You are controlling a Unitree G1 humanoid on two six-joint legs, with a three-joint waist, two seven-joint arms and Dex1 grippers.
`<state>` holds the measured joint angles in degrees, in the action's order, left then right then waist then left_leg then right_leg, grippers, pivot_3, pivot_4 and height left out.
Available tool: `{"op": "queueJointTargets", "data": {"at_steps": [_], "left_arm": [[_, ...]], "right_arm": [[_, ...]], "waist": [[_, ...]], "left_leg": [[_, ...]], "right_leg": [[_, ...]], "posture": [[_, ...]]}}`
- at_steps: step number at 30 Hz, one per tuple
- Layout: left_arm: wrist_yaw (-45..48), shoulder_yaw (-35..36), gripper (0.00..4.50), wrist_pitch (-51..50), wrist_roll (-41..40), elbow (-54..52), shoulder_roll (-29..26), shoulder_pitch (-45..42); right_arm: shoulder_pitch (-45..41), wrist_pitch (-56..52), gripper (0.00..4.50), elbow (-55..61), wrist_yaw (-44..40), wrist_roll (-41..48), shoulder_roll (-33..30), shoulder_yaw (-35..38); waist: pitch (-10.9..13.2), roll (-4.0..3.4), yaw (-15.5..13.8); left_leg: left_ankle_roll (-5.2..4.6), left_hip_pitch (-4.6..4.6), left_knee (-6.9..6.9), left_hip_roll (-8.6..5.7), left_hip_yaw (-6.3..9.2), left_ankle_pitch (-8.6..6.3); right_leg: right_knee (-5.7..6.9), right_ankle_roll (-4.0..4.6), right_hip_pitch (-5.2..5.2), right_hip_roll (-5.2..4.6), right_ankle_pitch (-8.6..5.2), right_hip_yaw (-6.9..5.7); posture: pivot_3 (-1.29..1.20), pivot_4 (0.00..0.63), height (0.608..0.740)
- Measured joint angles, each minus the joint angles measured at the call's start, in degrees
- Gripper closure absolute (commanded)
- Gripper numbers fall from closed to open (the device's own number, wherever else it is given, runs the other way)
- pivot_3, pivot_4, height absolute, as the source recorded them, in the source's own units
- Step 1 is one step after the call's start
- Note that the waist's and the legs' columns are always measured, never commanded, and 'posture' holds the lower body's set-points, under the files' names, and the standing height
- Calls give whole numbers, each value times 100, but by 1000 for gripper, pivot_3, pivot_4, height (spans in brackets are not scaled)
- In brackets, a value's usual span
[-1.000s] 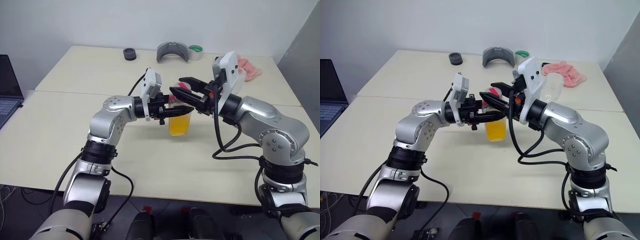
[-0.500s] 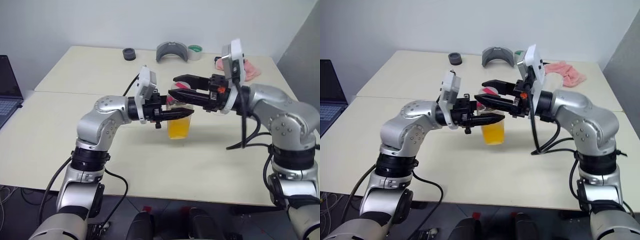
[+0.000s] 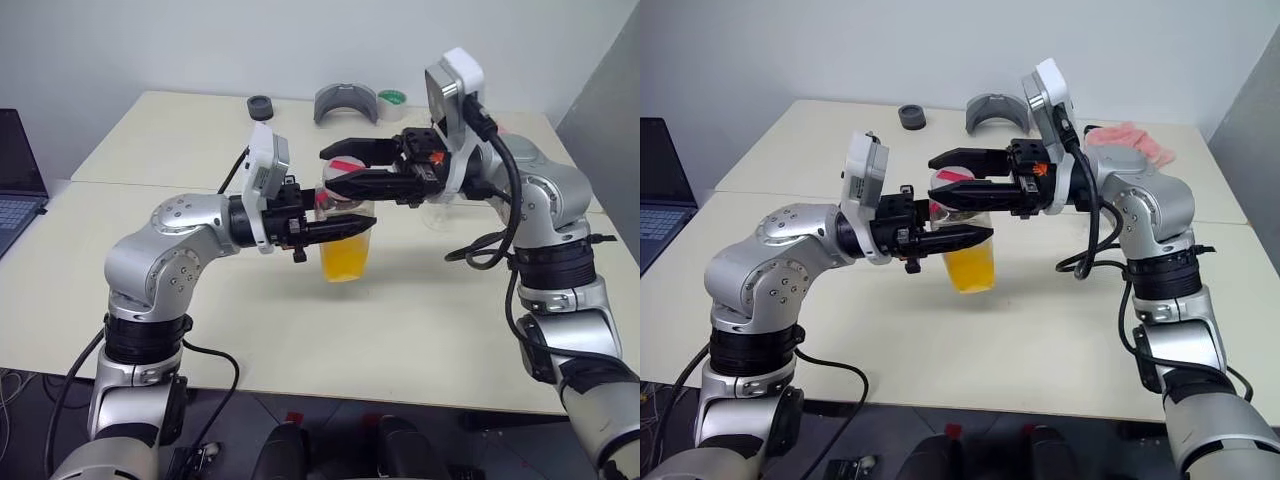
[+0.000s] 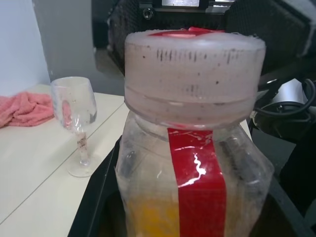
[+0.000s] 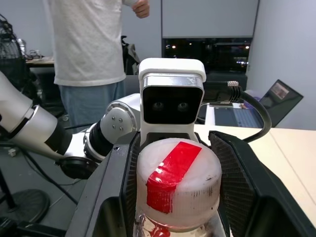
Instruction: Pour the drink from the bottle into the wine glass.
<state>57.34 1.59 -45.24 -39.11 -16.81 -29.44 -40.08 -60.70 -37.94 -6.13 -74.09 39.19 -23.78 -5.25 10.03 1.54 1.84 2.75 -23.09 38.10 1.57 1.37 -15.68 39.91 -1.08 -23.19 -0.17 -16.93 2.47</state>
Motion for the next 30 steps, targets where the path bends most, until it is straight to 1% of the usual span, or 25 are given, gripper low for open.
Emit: {"op": "queueJointTargets", "data": {"at_steps": [2, 4, 5, 8, 10, 13, 16, 18, 22, 26, 30], "left_arm": [[-31, -99, 2713, -60, -82, -80, 19, -1], [-25, -142, 2713, -57, -134, -97, 23, 2], [-21, -141, 2713, -48, -134, -88, 9, 5], [45, -143, 2713, 40, -116, 18, -54, 21], [89, -158, 2713, 144, -89, 171, -48, 17], [158, -272, 2713, 349, 23, 436, 30, -31], [249, -394, 2713, 518, 124, 687, 79, -87], [349, -458, 2713, 681, 188, 870, 117, -165], [511, -526, 2713, 910, 312, 1195, 174, -306], [677, -633, 2713, 1076, 412, 1505, 286, -453], [825, -696, 2713, 1223, 499, 1693, 344, -647]], "right_arm": [[32, -27, 927, 59, -121, -16, -17, -169], [144, -137, 195, 176, -118, -10, -195, -164], [213, -232, 38, 275, -75, -2, -356, -138], [455, -681, 38, 774, 291, 116, -817, 212], [580, -1026, 38, 1202, 677, 306, -992, 512], [893, -1423, 38, 2202, 1730, 359, -1027, 876], [1111, -1791, 38, 3066, 2921, 331, -773, 998], [1152, -2259, 38, 3571, 3821, 360, -531, 1064], [1373, -2870, 38, 4184, 5165, 429, 110, 1118], [1251, -3255, 38, 4331, 6149, 361, 660, 1112], [1208, -3465, 38, 4355, 6595, 373, 901, 1121]], "waist": [[0, -1, 1], [0, 0, -4], [0, -1, -9], [1, 0, -17], [1, 0, -17], [1, 0, -2], [2, -3, 23], [2, -3, 18], [2, -3, 6], [2, -3, 4], [2, -3, 2]], "left_leg": [[0, 0, 0, 2, 2, 0], [0, -1, 1, 1, 3, 0], [0, -1, 1, -1, 3, 0], [0, -3, 1, -3, 2, 0], [0, -3, 0, -1, 2, 0], [0, -1, -2, 3, 2, 0], [1, 0, -2, 7, -2, 1], [1, 0, -1, 8, 0, 1], [2, -2, 0, -1, 0, 1], [2, -3, 0, -4, -2, 1], [1, -4, -2, -4, -1, 1]], "right_leg": [[-1, 0, 0, -2, 0, 0], [0, 0, 0, -3, 0, -1], [1, 0, 0, -3, 0, -1], [-3, 0, 0, -6, 0, -1], [-3, 0, 0, -6, 0, -1], [-1, 0, 0, -6, 0, 2], [1, 0, -3, -1, -1, 7], [3, 1, -3, 1, -1, 6], [3, 1, -2, 4, -1, 5], [2, 1, -3, 4, -1, 5], [0, 1, -3, 4, -1, 5]], "posture": [[0, 150, 740], [0, 150, 740], [0, 150, 740], [0, 150, 740], [0, 150, 740], [0, 150, 740], [0, 150, 740], [0, 150, 740], [0, 150, 740], [0, 150, 740], [0, 150, 740]]}}
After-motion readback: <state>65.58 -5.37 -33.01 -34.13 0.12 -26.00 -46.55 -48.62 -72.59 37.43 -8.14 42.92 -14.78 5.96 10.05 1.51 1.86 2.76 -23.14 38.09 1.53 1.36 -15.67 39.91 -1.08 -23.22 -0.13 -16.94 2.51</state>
